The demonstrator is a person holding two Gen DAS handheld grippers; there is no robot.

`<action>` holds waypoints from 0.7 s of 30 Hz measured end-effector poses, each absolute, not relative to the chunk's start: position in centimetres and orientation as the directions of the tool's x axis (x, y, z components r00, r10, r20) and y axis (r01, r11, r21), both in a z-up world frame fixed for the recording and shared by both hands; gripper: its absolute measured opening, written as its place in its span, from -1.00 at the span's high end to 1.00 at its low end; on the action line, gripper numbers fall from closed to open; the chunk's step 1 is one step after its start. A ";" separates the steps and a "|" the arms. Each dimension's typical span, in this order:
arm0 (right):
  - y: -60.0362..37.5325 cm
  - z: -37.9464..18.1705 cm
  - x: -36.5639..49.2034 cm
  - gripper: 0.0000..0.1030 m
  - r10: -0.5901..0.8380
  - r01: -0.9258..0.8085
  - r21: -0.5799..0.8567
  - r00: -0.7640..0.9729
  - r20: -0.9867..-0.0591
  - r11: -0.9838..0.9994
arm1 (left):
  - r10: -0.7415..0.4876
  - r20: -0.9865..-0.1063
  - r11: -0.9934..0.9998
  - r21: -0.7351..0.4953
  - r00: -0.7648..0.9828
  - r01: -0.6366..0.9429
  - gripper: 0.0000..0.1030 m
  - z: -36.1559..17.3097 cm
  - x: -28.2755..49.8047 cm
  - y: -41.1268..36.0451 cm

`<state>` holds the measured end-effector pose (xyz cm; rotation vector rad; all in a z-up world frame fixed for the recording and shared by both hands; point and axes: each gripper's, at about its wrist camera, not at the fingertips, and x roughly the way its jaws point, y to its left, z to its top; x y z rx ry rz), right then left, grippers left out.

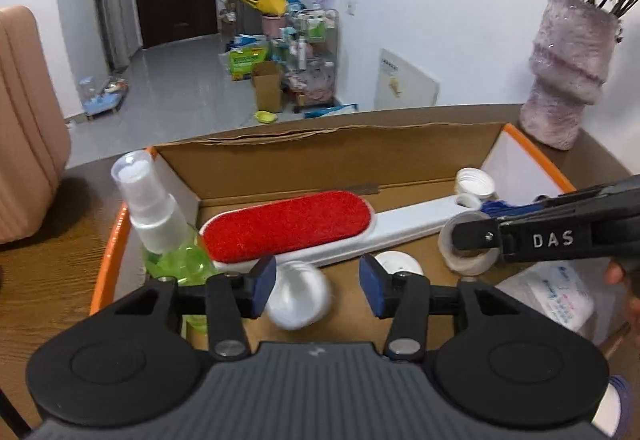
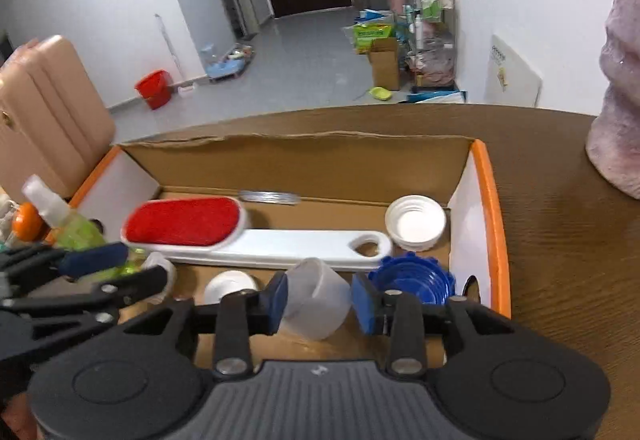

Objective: Organize rigid objects
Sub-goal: 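Carry the white cap and tape roll into the box and open both grippers, then withdraw both grippers from the box toward the remaining items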

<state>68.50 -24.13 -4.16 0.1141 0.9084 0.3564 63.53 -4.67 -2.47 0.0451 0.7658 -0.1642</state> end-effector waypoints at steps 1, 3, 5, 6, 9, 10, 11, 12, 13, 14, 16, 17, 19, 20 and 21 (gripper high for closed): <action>-24.2 -3.6 68.1 0.10 0.359 -0.264 0.249 0.572 -0.738 0.932 | -0.137 -0.687 0.986 -0.027 0.713 0.163 -0.12 -2.3 63.3 -4.5; -24.3 -2.4 67.3 0.01 0.344 -0.266 0.226 0.598 -0.723 0.937 | -0.123 -0.676 0.988 -0.015 0.727 0.154 -0.12 -1.8 62.9 -4.3; -24.2 -0.6 65.9 0.00 0.322 -0.275 0.185 0.631 -0.706 0.943 | -0.126 -0.668 0.987 -0.012 0.733 0.158 -0.12 -0.8 62.0 -4.1; -24.3 0.1 65.3 0.00 0.318 -0.281 0.172 0.636 -0.703 0.944 | -0.126 -0.662 0.988 -0.014 0.738 0.156 -0.13 -0.1 61.4 -3.9; -25.3 3.6 62.8 0.00 0.311 -0.288 0.151 0.664 -0.680 0.946 | -0.140 -0.632 0.985 -0.012 0.763 0.171 -0.25 2.9 58.6 -3.4; -25.7 4.6 61.7 0.00 0.309 -0.290 0.145 0.675 -0.670 0.946 | -0.146 -0.620 0.984 -0.013 0.771 0.176 -0.29 4.0 57.4 -3.2; -26.2 5.5 60.6 -0.01 0.306 -0.291 0.137 0.686 -0.660 0.947 | -0.156 -0.613 0.983 -0.017 0.775 0.185 -0.33 5.0 56.0 -2.9; -26.6 6.9 59.3 -0.05 0.303 -0.294 0.126 0.698 -0.649 0.947 | -0.169 -0.606 0.981 -0.023 0.777 0.195 -0.33 6.0 54.6 -2.6; -27.1 8.1 57.7 -0.08 0.300 -0.294 0.119 0.711 -0.636 0.948 | -0.173 -0.601 0.979 -0.021 0.781 0.201 -0.34 6.8 53.2 -2.4; -27.5 9.3 56.0 -0.15 0.297 -0.294 0.112 0.723 -0.624 0.949 | -0.170 -0.591 0.979 -0.009 0.789 0.204 -0.39 7.7 51.4 -2.2; -28.2 11.0 52.4 -0.18 0.292 -0.303 0.087 0.741 -0.605 0.949 | -0.161 -0.561 0.979 0.011 0.812 0.201 -0.48 9.2 47.9 -1.8; -28.5 11.4 51.7 -0.20 0.287 -0.304 0.076 0.749 -0.597 0.950 | -0.164 -0.542 0.979 0.014 0.824 0.205 -0.54 9.8 45.9 -1.6; -29.3 12.6 47.5 -0.29 0.279 -0.308 0.048 0.772 -0.571 0.950 | -0.168 -0.511 0.978 0.022 0.843 0.208 -0.59 10.7 42.0 -1.4; -29.7 12.9 45.2 -0.35 0.278 -0.310 0.037 0.786 -0.552 0.950 | -0.175 -0.490 0.976 0.028 0.854 0.216 -0.67 11.0 39.8 -1.3; -29.8 13.0 43.5 -0.41 0.280 -0.312 0.031 0.797 -0.535 0.949 | -0.179 -0.467 0.974 0.039 0.866 0.222 -0.72 11.0 37.8 -1.2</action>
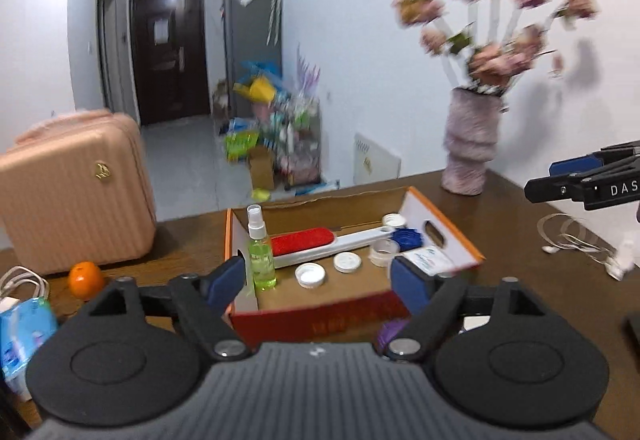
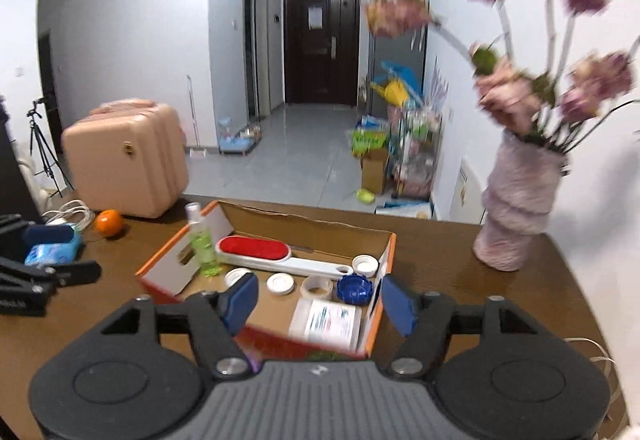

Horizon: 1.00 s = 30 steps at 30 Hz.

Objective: Organize rigid objects
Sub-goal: 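Withdraw both grippers from the box toward the remaining items, then grasp the beige square plug with the left gripper while the right gripper grasps the small white spray bottle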

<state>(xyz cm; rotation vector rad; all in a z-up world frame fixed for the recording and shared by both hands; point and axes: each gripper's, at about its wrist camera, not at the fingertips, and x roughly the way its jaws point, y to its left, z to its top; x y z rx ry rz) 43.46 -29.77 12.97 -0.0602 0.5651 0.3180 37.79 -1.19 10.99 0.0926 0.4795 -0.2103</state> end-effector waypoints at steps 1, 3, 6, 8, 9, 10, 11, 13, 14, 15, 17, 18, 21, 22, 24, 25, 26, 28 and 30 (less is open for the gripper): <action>-30.0 13.0 40.9 -0.43 0.280 -0.312 0.024 0.812 -0.512 0.950 | -0.163 -0.445 0.977 0.054 0.880 0.208 -0.72 10.7 35.7 -1.1; -30.1 12.3 35.6 -0.52 0.288 -0.323 0.004 0.838 -0.463 0.946 | -0.126 -0.417 0.981 0.079 0.900 0.174 -0.72 9.9 31.9 -1.1; -29.4 10.2 29.3 -0.58 0.317 -0.351 -0.005 0.852 -0.416 0.936 | -0.123 -0.403 0.988 0.034 0.907 0.149 -0.77 8.1 26.2 -0.7; -28.9 8.2 25.1 -0.59 0.342 -0.367 0.011 0.853 -0.395 0.930 | -0.139 -0.387 0.989 -0.007 0.911 0.148 -0.84 6.9 22.7 -0.3; -28.7 7.4 23.5 -0.60 0.345 -0.366 0.020 0.857 -0.384 0.930 | -0.139 -0.375 0.990 -0.024 0.916 0.141 -0.87 6.1 20.8 -0.2; -28.6 6.3 21.6 -0.60 0.349 -0.362 0.037 0.860 -0.372 0.931 | -0.138 -0.367 0.990 -0.033 0.920 0.135 -0.88 5.3 19.2 -0.2; -28.4 5.1 19.8 -0.61 0.356 -0.365 0.047 0.858 -0.370 0.930 | -0.133 -0.363 0.991 -0.032 0.922 0.131 -0.88 4.2 17.5 -0.2; -27.8 2.8 16.7 -0.62 0.327 -0.321 0.076 0.876 -0.355 0.944 | -0.106 -0.378 0.994 -0.043 0.920 0.097 -0.88 2.4 14.9 0.1; -27.5 1.6 15.7 -0.62 0.311 -0.294 0.103 0.880 -0.359 0.950 | -0.087 -0.396 0.996 -0.063 0.914 0.068 -0.88 1.4 13.9 0.3; -27.3 0.5 15.1 -0.62 0.314 -0.286 0.130 0.877 -0.365 0.950 | -0.082 -0.418 0.995 -0.078 0.905 0.054 -0.88 0.6 13.1 0.4; -26.9 -1.1 13.7 -0.59 0.362 -0.319 0.172 0.845 -0.395 0.932 | -0.085 -0.458 0.995 -0.079 0.885 0.055 -0.88 -0.2 12.2 0.4; -26.9 -1.3 13.3 -0.59 0.372 -0.331 0.169 0.837 -0.401 0.928 | -0.087 -0.458 0.996 -0.066 0.884 0.064 -0.88 -0.4 11.8 0.2; -27.3 -1.3 12.6 -0.59 0.330 -0.295 0.151 0.863 -0.382 0.944 | -0.096 -0.452 0.995 -0.058 0.887 0.078 -0.88 -0.4 11.9 -0.5; -27.6 -1.3 12.4 -0.59 0.317 -0.278 0.156 0.874 -0.368 0.948 | -0.094 -0.453 0.995 -0.056 0.887 0.077 -0.88 -0.5 12.0 -0.7; -28.3 -1.3 12.6 -0.59 0.307 -0.261 0.172 0.883 -0.356 0.950 | -0.096 -0.455 0.995 -0.046 0.885 0.084 -0.88 -0.8 12.3 -1.4; -28.7 -1.4 12.7 -0.59 0.308 -0.258 0.180 0.882 -0.358 0.949 | -0.100 -0.459 0.995 -0.048 0.883 0.087 -0.88 -0.8 12.7 -1.7; -29.0 -1.6 13.1 -0.59 0.308 -0.254 0.188 0.881 -0.360 0.949 | -0.112 -0.466 0.994 -0.058 0.878 0.095 -0.88 -0.9 13.3 -2.0; -29.7 -2.1 14.0 -0.56 0.313 -0.249 0.208 0.872 -0.377 0.946 | -0.146 -0.483 0.989 -0.085 0.864 0.119 -0.88 -1.1 14.7 -2.9; -30.2 -2.6 15.4 -0.35 0.312 -0.238 0.227 0.864 -0.396 0.944 | -0.188 -0.487 0.982 -0.106 0.853 0.156 -0.88 -1.0 17.0 -4.2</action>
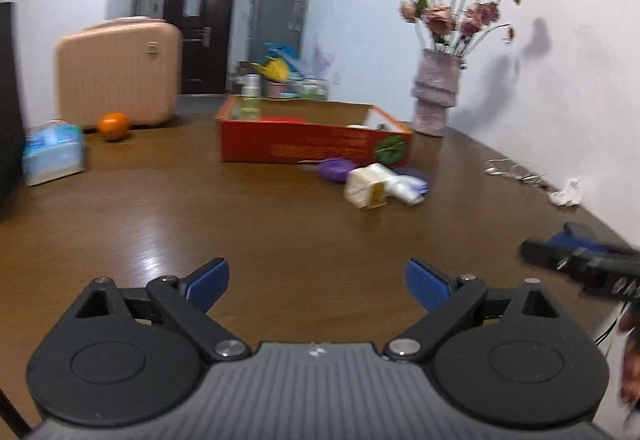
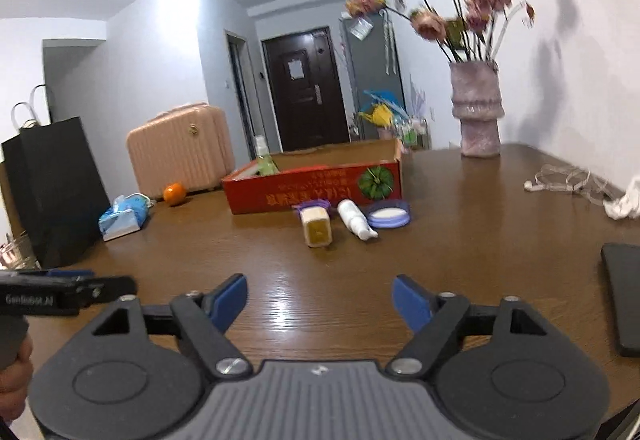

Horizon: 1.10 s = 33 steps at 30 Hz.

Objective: Organize rigid objects
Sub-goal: 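Grasp the beige square plug with the left gripper while the right gripper grasps the small white spray bottle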

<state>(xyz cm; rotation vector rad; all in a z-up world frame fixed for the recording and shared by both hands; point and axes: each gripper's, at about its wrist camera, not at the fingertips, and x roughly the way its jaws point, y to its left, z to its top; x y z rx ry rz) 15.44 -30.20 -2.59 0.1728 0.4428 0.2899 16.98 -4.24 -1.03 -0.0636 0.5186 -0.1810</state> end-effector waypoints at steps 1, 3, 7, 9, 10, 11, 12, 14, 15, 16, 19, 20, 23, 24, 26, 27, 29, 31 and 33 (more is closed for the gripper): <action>-30.5 -2.8 16.3 -0.30 0.316 -0.237 0.232 0.855 -0.411 0.944 | -0.196 -0.491 0.981 -0.103 0.849 0.167 -0.88 -1.0 18.2 -5.1; -31.0 -3.0 18.3 -0.13 0.318 -0.234 0.239 0.848 -0.424 0.942 | -0.205 -0.480 0.978 -0.070 0.853 0.195 -0.88 -1.0 20.9 -7.0; -31.5 -3.2 23.1 0.01 0.302 -0.222 0.224 0.842 -0.446 0.949 | -0.202 -0.493 0.977 -0.038 0.846 0.211 -0.78 -1.9 27.2 -10.5; -31.9 -3.3 25.7 0.09 0.297 -0.214 0.223 0.834 -0.465 0.951 | -0.207 -0.509 0.976 -0.047 0.835 0.213 -0.73 -2.6 30.4 -11.7; -32.0 -3.4 27.2 0.09 0.295 -0.210 0.224 0.829 -0.475 0.952 | -0.214 -0.515 0.975 -0.059 0.830 0.215 -0.73 -3.0 31.9 -12.2; -32.1 -3.6 28.5 0.09 0.293 -0.211 0.217 0.823 -0.487 0.953 | -0.222 -0.518 0.973 -0.066 0.826 0.220 -0.73 -3.4 33.3 -12.7; -32.0 -3.9 29.8 0.09 0.291 -0.215 0.206 0.816 -0.500 0.955 | -0.222 -0.527 0.973 -0.065 0.821 0.221 -0.70 -3.8 34.5 -13.2; -31.7 -4.5 32.3 0.08 0.291 -0.227 0.184 0.797 -0.529 0.956 | -0.220 -0.547 0.973 -0.060 0.808 0.224 -0.59 -4.7 36.9 -13.9; -31.4 -4.8 33.4 0.08 0.296 -0.241 0.170 0.781 -0.550 0.955 | -0.214 -0.552 0.974 -0.059 0.806 0.218 -0.50 -5.1 37.9 -14.1; -31.1 -5.2 34.4 0.08 0.302 -0.256 0.161 0.771 -0.561 0.953 | -0.205 -0.559 0.976 -0.060 0.803 0.208 -0.42 -5.4 38.8 -14.3; -30.0 -6.2 36.8 0.08 0.321 -0.291 0.148 0.741 -0.591 0.945 | -0.194 -0.575 0.980 -0.086 0.794 0.178 0.08 -6.6 40.5 -14.1; -29.5 -6.4 37.3 0.08 0.320 -0.297 0.141 0.735 -0.598 0.944 | -0.203 -0.579 0.979 -0.102 0.789 0.177 0.14 -6.9 40.7 -13.8; -28.4 -7.1 39.0 0.09 0.338 -0.320 0.144 0.716 -0.611 0.937 | -0.194 -0.578 0.979 -0.063 0.793 0.194 0.38 -6.7 39.9 -13.2; -28.2 -7.4 39.5 0.12 0.341 -0.322 0.146 0.712 -0.613 0.935 | -0.191 -0.579 0.979 -0.051 0.793 0.198 0.38 -6.4 39.4 -12.8; -27.3 -7.8 40.1 0.33 0.312 -0.325 0.094 0.726 -0.612 0.941 | -0.195 -0.572 0.979 -0.060 0.797 0.197 0.38 -5.9 38.1 -11.4; -27.1 -7.8 40.2 0.51 0.304 -0.321 0.085 0.732 -0.610 0.943 | -0.186 -0.571 0.980 -0.052 0.799 0.191 0.38 -5.6 37.3 -10.8; -26.7 -7.7 40.1 0.54 0.314 -0.328 0.091 0.730 -0.608 0.940 | -0.147 -0.556 0.985 -0.005 0.818 0.174 0.38 -5.2 35.1 -9.7; -26.1 -7.5 39.0 0.55 0.326 -0.343 0.093 0.724 -0.608 0.935 | -0.115 -0.548 0.988 0.027 0.828 0.155 0.38 -5.0 32.9 -8.7; -25.4 -7.2 36.6 0.55 0.357 -0.381 0.092 0.718 -0.598 0.920 | -0.108 -0.555 0.990 0.020 0.825 0.143 0.38 -4.8 30.6 -7.4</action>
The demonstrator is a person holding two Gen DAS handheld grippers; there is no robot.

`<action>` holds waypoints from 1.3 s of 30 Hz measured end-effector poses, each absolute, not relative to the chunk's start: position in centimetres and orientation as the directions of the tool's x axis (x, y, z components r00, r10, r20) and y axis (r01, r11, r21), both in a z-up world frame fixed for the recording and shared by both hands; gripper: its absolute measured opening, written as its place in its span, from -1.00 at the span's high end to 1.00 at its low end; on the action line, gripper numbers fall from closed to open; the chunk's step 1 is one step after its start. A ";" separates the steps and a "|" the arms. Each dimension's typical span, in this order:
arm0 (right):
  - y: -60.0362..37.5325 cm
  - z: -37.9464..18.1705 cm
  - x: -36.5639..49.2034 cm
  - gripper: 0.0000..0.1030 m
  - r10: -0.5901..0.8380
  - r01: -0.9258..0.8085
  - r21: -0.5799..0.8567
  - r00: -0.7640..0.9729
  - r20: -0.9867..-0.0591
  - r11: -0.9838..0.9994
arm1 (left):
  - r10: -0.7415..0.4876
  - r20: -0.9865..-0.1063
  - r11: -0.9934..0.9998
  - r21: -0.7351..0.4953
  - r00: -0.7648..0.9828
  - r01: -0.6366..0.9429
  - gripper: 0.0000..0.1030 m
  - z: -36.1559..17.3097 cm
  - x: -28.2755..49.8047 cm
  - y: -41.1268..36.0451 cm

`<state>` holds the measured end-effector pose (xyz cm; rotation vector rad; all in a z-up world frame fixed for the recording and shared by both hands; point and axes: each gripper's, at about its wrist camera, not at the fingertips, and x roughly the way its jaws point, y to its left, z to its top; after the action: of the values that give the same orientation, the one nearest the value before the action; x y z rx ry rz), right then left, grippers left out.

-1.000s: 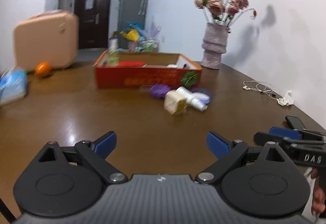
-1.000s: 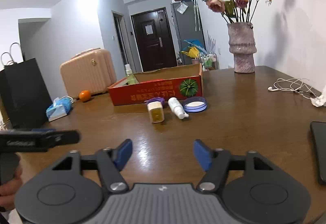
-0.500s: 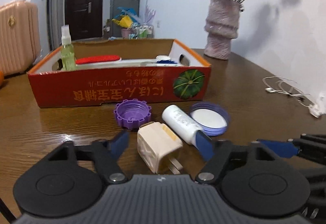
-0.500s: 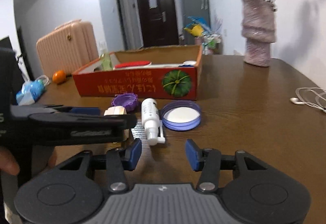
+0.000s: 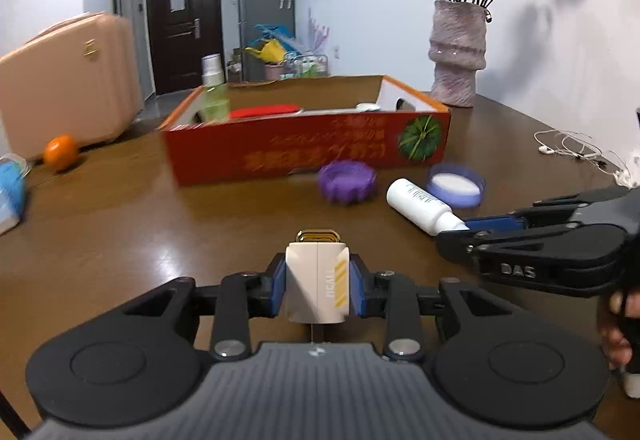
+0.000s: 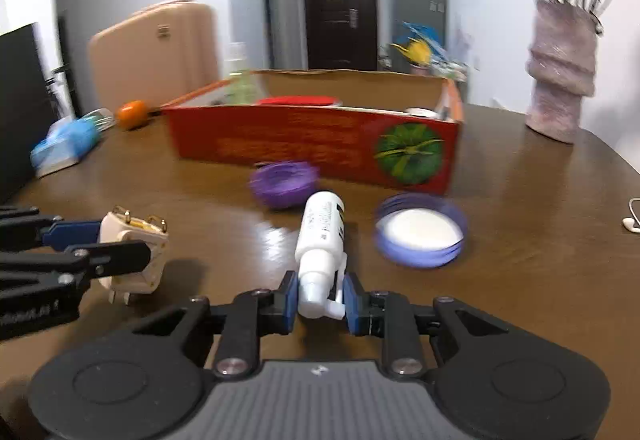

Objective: Organize rigid objects
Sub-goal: 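Grasp the beige square plug with the left gripper while the right gripper grasps the small white spray bottle, then carry the plug and small spray bottle into the box and open both grippers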

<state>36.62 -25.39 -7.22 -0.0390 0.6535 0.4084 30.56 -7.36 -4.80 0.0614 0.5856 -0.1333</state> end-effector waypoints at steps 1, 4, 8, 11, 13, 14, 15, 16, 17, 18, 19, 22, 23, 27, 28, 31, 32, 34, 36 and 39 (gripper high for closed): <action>-25.2 -7.0 35.2 0.55 0.381 -0.401 0.103 0.711 -0.591 0.910 | -0.109 -0.557 0.990 0.011 0.824 0.139 0.38 -4.7 29.5 -6.7; -24.8 -5.9 31.1 0.58 0.431 -0.436 0.138 0.699 -0.570 0.889 | -0.096 -0.555 0.991 0.024 0.826 0.131 0.38 -4.7 26.9 -5.4; -24.1 -3.0 26.7 0.66 0.456 -0.460 0.128 0.729 -0.510 0.878 | -0.097 -0.540 0.990 0.033 0.836 0.136 0.38 -4.8 24.9 -4.7; -23.4 -1.6 26.0 0.66 0.454 -0.467 0.102 0.748 -0.484 0.878 | -0.091 -0.539 0.990 0.044 0.838 0.136 0.37 -5.2 24.9 -4.7; -23.1 -1.2 26.8 0.66 0.434 -0.445 0.098 0.762 -0.480 0.890 | -0.088 -0.544 0.989 0.050 0.834 0.138 0.35 -5.4 25.3 -4.7; -23.1 -0.9 27.2 0.66 0.436 -0.440 0.108 0.768 -0.470 0.891 | -0.087 -0.547 0.989 0.053 0.833 0.138 0.34 -5.6 25.5 -4.8; -23.1 -0.7 27.7 0.66 0.442 -0.438 0.123 0.769 -0.461 0.890 | -0.087 -0.553 0.989 0.052 0.829 0.138 0.34 -5.7 25.8 -4.7; -22.9 -0.5 28.3 0.66 0.440 -0.437 0.123 0.766 -0.469 0.891 | -0.088 -0.556 0.989 0.046 0.826 0.137 0.35 -5.8 26.0 -4.7; -22.7 -0.4 28.7 0.66 0.430 -0.436 0.104 0.768 -0.475 0.894 | -0.092 -0.557 0.990 0.039 0.825 0.137 0.35 -5.8 26.1 -4.6; -22.4 -0.5 28.8 0.66 0.426 -0.439 0.091 0.767 -0.480 0.894 | -0.099 -0.558 0.990 0.032 0.824 0.140 0.34 -5.8 26.1 -4.5; -22.3 -0.7 29.0 0.66 0.425 -0.445 0.084 0.760 -0.492 0.892 | -0.103 -0.559 0.989 0.029 0.822 0.144 0.34 -5.9 26.1 -4.5; -22.0 -1.6 29.1 0.65 0.430 -0.453 0.086 0.742 -0.514 0.887 | -0.112 -0.557 0.988 0.026 0.823 0.152 0.29 -6.0 26.1 -4.5; -21.9 -1.9 29.1 0.65 0.427 -0.454 0.081 0.744 -0.514 0.887 | -0.113 -0.559 0.988 0.026 0.822 0.153 0.28 -6.0 26.2 -4.5; -21.6 -2.6 29.2 0.57 0.417 -0.446 0.072 0.752 -0.511 0.892 | -0.124 -0.560 0.987 0.013 0.819 0.159 0.25 -6.0 26.3 -4.3; -21.6 -2.7 29.2 0.55 0.419 -0.447 0.072 0.754 -0.505 0.892 | -0.126 -0.560 0.987 0.009 0.819 0.158 0.24 -6.0 26.3 -4.3; -21.1 -3.5 29.8 0.39 0.402 -0.441 0.060 0.745 -0.532 0.895 | -0.120 -0.562 0.988 0.009 0.818 0.152 0.20 -6.1 26.6 -4.2; -20.9 -3.8 29.9 0.38 0.396 -0.442 0.048 0.744 -0.538 0.896 | -0.120 -0.564 0.988 0.009 0.817 0.151 0.22 -6.1 26.7 -4.2; -20.6 -4.4 30.2 0.45 0.411 -0.450 0.068 0.732 -0.544 0.891 | -0.124 -0.566 0.988 0.009 0.815 0.156 0.39 -6.3 26.9 -4.2; -20.6 -4.5 30.3 0.48 0.413 -0.442 0.084 0.730 -0.545 0.893 | -0.126 -0.566 0.988 0.001 0.815 0.153 0.39 -6.2 26.7 -4.1; -21.0 -4.2 30.1 0.48 0.431 -0.450 0.104 0.725 -0.538 0.887 | -0.148 -0.544 0.986 -0.020 0.826 0.163 0.39 -5.2 26.2 -3.7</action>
<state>30.06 -20.95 -4.15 -0.0347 0.5846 0.4861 26.23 -3.73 -5.19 0.0277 0.5758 -0.1651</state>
